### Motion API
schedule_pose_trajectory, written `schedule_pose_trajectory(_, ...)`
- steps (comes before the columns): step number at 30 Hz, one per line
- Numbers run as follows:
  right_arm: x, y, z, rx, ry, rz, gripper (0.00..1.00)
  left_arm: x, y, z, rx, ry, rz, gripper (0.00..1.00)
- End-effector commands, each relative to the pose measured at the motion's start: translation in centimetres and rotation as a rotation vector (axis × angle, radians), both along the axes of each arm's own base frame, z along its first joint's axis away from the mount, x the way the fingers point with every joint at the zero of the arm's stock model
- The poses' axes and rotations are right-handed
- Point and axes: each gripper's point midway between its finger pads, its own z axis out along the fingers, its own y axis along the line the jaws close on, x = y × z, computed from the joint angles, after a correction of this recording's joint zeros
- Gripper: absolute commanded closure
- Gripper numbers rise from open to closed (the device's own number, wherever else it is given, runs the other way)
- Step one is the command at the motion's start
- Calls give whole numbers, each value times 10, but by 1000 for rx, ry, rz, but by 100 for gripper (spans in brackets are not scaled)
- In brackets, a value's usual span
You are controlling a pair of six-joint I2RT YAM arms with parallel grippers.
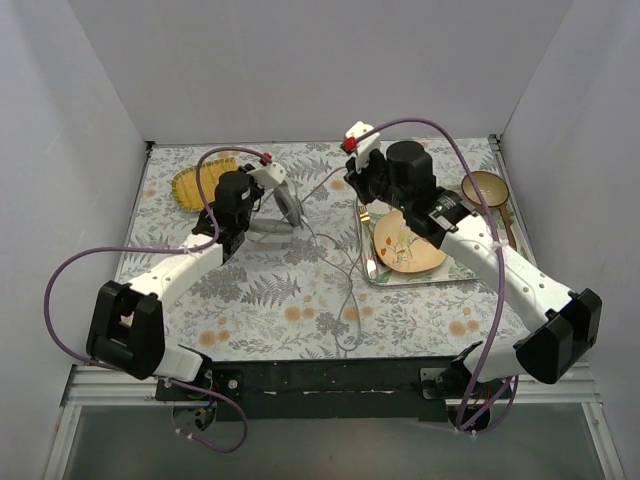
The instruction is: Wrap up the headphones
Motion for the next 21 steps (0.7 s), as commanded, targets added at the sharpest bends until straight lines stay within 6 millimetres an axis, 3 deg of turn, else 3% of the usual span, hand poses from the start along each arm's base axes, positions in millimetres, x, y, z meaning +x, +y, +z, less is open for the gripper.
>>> schedule_pose_trajectory(1,36,-7,56,75,-122,-26,99,-34,-38,-9,-77,161,-151,100)
schedule_pose_trajectory(6,79,-23,52,87,-85,-77,99,-67,-67,-14,-266,340,-247,100)
schedule_pose_trajectory(8,94,-36,60,119,-73,-92,99,-79,-81,-5,-331,377,-318,100)
schedule_pose_trajectory(9,103,-37,50,116,-46,-94,99,-87,-86,-1,-367,409,-335,100)
schedule_pose_trajectory(11,113,-45,54,132,-33,-98,99,-97,-98,3,-420,452,-391,100)
schedule_pose_trajectory(13,124,-50,44,132,-4,-107,99,-109,-105,15,-473,484,-424,100)
schedule_pose_trajectory(18,130,-43,22,145,44,-50,99,-139,-132,48,-613,563,-567,100)
schedule_pose_trajectory(21,107,-15,8,178,85,159,99,-153,-148,83,-711,578,-652,100)
